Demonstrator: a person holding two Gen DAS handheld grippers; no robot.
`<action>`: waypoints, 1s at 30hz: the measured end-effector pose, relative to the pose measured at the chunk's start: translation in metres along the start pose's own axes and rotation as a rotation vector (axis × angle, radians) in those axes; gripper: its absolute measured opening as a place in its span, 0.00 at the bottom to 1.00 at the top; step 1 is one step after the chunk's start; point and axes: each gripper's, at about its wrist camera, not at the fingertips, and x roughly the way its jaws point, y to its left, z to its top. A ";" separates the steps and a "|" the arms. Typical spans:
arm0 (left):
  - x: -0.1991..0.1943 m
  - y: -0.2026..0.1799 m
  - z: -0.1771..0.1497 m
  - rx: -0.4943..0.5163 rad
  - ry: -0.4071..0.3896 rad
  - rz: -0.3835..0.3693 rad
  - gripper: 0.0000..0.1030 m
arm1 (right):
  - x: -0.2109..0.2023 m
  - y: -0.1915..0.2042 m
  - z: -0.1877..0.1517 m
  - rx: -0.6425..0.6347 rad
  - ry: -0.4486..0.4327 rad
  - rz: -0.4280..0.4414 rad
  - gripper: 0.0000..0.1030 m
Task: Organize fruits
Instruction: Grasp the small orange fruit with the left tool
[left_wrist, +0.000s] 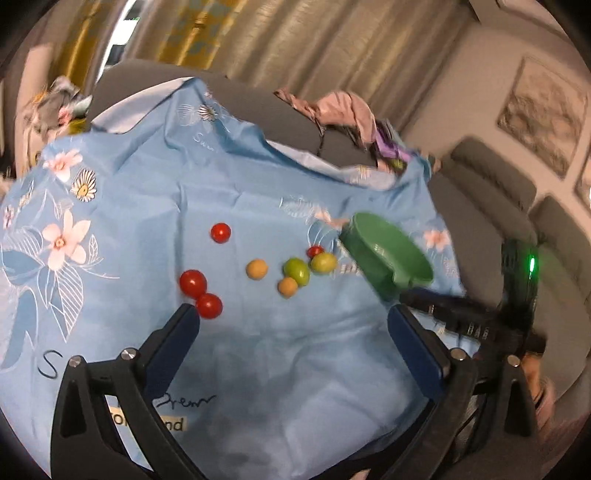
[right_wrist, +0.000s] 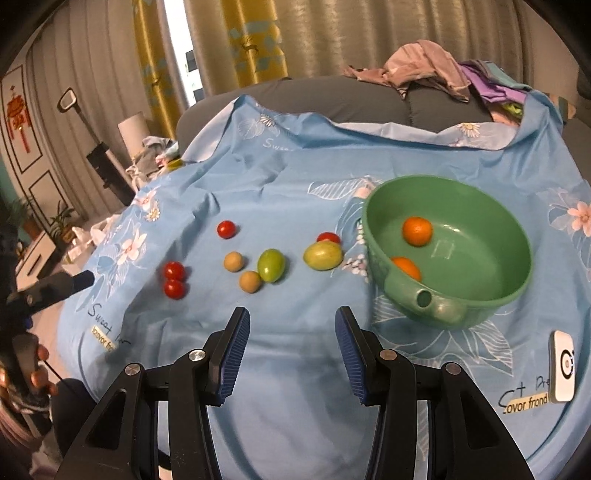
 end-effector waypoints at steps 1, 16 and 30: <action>0.005 -0.002 -0.002 0.017 0.032 0.000 0.99 | 0.002 0.000 0.000 0.004 0.004 0.001 0.47; 0.071 0.001 -0.001 0.090 0.242 0.090 0.99 | 0.041 -0.001 0.005 0.022 0.073 0.003 0.47; 0.123 0.025 0.029 0.080 0.291 0.103 0.84 | 0.084 0.010 0.013 0.003 0.155 0.145 0.47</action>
